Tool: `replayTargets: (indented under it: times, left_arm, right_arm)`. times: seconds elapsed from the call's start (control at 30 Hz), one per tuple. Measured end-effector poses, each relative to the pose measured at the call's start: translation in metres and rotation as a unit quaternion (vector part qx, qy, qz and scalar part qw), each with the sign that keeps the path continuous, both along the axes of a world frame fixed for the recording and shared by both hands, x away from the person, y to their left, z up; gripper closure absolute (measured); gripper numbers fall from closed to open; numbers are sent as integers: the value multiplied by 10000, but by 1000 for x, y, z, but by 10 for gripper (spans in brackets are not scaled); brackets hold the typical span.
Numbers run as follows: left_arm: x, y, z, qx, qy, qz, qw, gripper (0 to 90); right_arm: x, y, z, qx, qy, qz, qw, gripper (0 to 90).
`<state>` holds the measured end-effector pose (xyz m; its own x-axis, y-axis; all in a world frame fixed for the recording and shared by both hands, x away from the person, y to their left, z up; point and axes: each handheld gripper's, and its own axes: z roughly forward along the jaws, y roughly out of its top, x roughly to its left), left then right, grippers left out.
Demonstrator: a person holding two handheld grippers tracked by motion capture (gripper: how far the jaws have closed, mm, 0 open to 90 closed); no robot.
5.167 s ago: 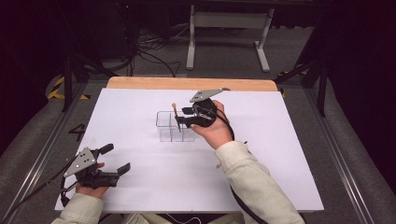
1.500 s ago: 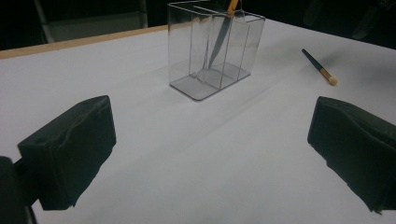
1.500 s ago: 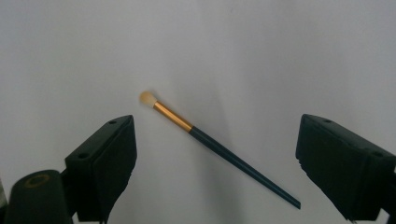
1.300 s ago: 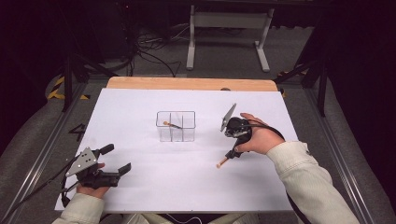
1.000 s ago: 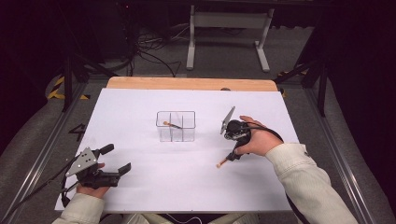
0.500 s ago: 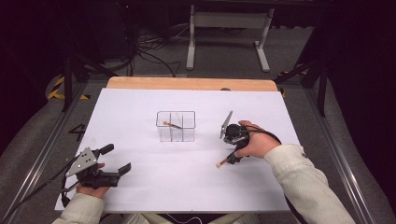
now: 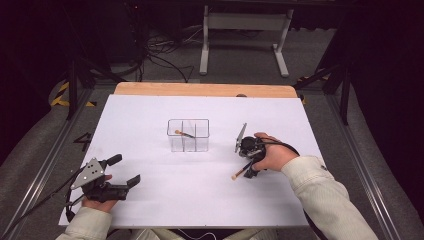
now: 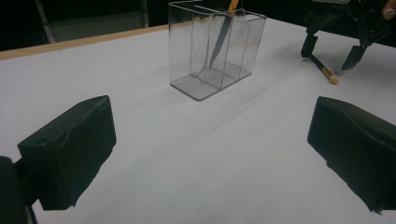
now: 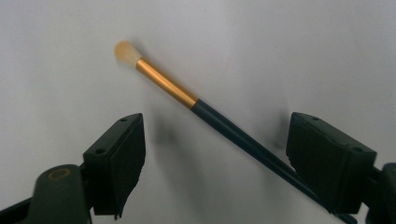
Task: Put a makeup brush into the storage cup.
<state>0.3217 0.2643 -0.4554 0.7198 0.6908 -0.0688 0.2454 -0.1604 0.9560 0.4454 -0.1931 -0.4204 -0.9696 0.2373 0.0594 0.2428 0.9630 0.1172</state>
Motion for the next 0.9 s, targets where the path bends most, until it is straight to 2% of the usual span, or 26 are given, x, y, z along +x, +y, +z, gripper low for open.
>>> replayTargets:
  times: [0.07, 0.23, 0.37, 0.57, 0.67, 0.7, 0.73, 0.9]
  left_arm:
    - [0, 0, 0, 1, -2, 1, 10000, 16]
    - [0, 0, 0, 21, 5, -4, 10000, 17]
    - [0, 0, 0, 23, 7, -5, 10000, 17]
    - [0, 0, 0, 18, -1, 3, 10000, 17]
    - [0, 0, 0, 30, 2, -9, 10000, 17]
    - [0, 0, 0, 28, 3, -9, 10000, 17]
    - [0, 0, 0, 26, 3, -9, 10000, 17]
    - [0, 0, 0, 26, 4, -11, 10000, 17]
  right_arm:
    - [-1, 1, 0, -50, 33, 107, 9999, 291]
    - [-3, 2, 0, -135, -114, 251, 9995, 380]
    - [-5, 4, 1, -270, -333, 416, 9982, 487]
    - [-14, 12, 2, -445, -309, 714, 9960, 691]
    - [-17, 16, 2, -559, -274, 825, 9946, 765]
    - [-17, 16, 2, -563, -264, 828, 9946, 818]
    - [-17, 17, 2, -588, -208, 850, 9944, 834]
    - [-18, 19, 2, -659, -231, 851, 9939, 838]
